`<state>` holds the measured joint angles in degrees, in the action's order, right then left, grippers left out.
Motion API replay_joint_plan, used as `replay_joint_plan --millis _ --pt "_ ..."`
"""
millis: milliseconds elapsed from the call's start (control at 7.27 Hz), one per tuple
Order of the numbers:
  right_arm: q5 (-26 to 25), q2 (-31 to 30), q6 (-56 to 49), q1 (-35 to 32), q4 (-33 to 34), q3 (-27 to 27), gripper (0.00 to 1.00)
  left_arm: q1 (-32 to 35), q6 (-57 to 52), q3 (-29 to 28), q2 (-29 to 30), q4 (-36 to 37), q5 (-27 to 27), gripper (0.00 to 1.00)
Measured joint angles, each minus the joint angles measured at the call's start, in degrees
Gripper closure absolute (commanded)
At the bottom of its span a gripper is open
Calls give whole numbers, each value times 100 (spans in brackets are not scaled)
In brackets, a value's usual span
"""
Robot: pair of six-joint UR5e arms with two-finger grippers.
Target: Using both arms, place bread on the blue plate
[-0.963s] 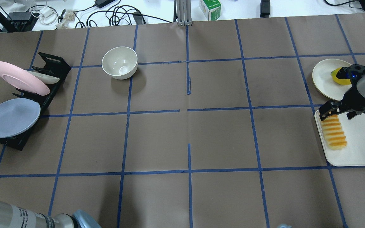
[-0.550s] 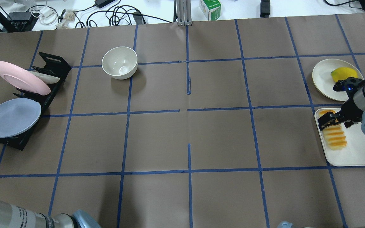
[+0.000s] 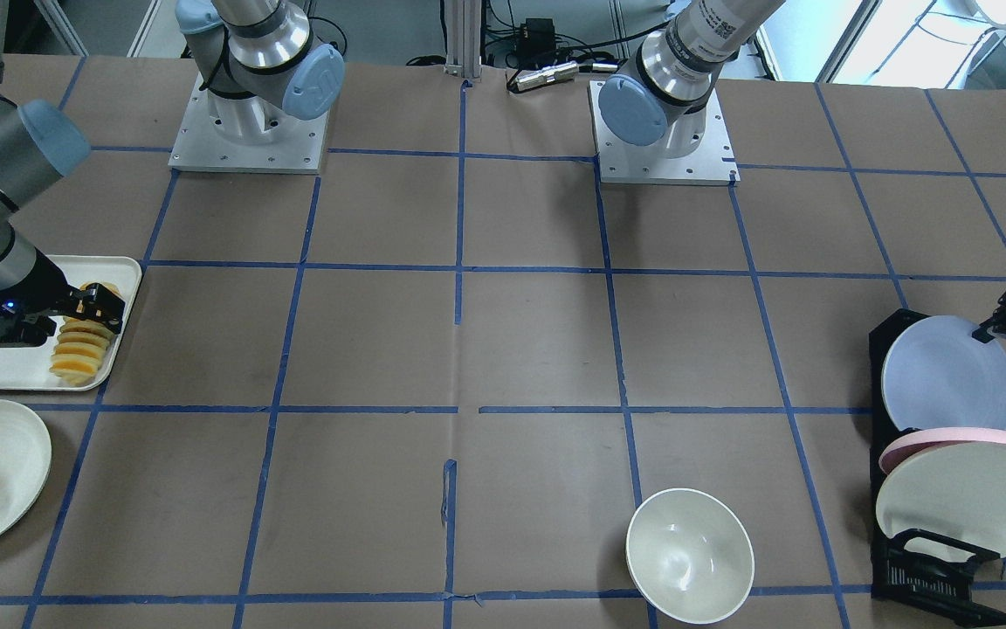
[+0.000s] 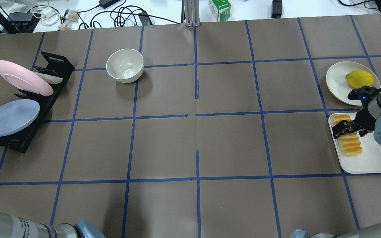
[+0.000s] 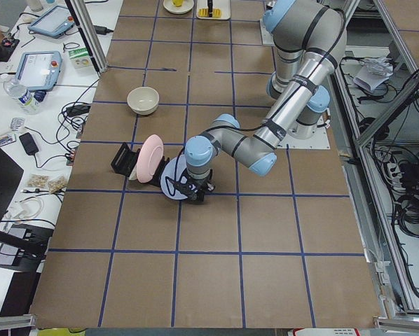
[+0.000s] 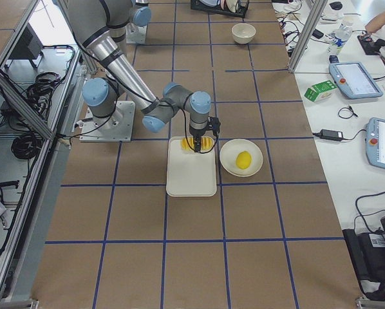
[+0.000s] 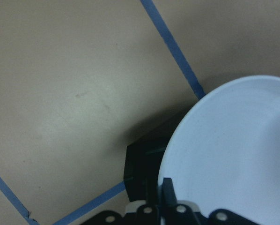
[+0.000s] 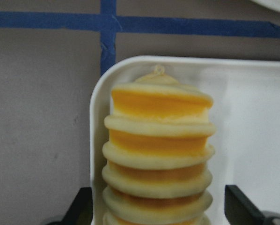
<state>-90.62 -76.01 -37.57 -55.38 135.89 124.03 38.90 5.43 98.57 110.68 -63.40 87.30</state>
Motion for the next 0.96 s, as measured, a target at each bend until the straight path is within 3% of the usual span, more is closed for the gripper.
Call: replay_joint_plan --millis 138,412,688,962 --pt "23 0 -61 1 1 -10 72 6 -27 -29 -138 -234 -6 100" --pt "40 -15 -90 3 0 -24 95 25 -55 -177 -519 -923 14 100" --pt "42 -59 -86 4 -14 -44 98 97 17 -522 -941 -2321 2 100" --pt "31 -239 -59 -11 -169 -201 98 359 242 -654 -1294 -3459 -371 100"
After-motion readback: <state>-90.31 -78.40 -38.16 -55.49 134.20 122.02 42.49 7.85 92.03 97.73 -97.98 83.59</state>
